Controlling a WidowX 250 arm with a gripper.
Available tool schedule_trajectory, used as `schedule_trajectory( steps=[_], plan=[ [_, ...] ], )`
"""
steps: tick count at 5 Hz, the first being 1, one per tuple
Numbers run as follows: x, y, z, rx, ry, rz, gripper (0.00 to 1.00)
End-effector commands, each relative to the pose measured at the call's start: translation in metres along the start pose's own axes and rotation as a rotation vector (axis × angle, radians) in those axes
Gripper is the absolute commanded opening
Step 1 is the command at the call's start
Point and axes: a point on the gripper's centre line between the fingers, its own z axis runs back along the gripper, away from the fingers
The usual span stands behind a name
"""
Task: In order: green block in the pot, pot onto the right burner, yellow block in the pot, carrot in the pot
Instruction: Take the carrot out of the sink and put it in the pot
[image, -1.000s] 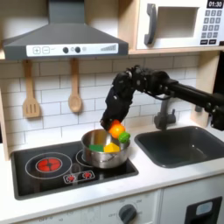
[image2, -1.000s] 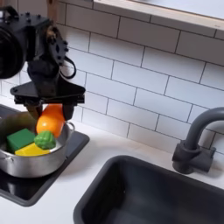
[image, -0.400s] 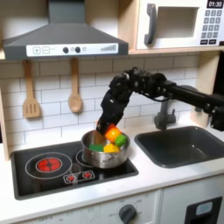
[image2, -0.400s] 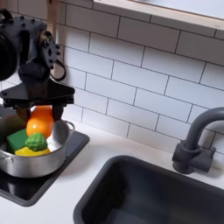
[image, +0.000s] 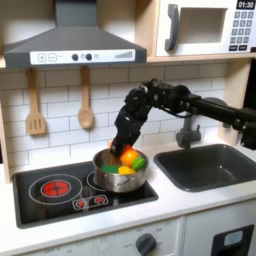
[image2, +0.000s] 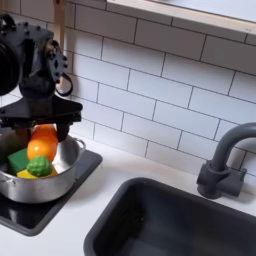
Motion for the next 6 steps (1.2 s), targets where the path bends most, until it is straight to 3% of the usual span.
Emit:
schedule_trajectory(
  steps=[1,3,4,5,6],
  plan=[
    [-0.004,0.000,0.001,0.015,0.023,0.015,1.00],
    [-0.001,0.003,0.004,0.040,-0.006,0.031,1.00],
    [0.007,0.004,0.008,0.058,-0.042,0.027,1.00],
    [0.011,-0.007,0.013,0.063,-0.079,0.003,1.00],
    [0.020,-0.009,0.025,0.074,-0.142,0.022,1.00]
  ],
)
